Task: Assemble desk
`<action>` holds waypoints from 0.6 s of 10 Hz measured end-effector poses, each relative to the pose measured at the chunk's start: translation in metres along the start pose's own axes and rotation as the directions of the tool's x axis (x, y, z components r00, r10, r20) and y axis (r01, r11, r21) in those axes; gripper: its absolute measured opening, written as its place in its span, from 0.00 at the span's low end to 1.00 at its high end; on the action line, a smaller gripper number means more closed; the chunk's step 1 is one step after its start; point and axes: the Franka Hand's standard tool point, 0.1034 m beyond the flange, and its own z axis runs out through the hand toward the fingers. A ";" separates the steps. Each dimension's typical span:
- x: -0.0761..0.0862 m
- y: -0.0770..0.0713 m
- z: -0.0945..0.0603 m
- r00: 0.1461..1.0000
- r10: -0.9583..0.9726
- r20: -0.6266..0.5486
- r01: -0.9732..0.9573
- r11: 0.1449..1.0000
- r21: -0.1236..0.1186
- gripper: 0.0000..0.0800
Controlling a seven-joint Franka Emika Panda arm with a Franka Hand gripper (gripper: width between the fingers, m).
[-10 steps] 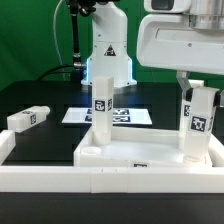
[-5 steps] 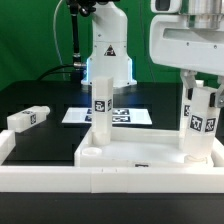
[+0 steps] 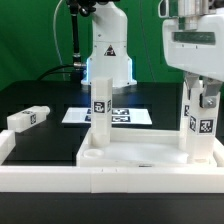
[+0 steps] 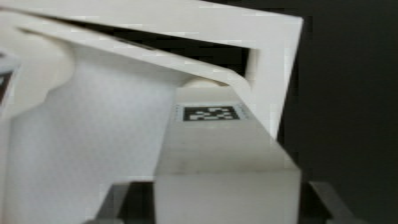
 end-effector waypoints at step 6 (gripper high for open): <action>-0.006 0.003 0.002 0.981 0.192 0.021 -0.193 0.981 0.025 0.45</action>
Offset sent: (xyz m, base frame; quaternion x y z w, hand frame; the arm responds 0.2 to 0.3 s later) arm 0.0000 0.0000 0.0000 0.0000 0.0000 0.1296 0.9916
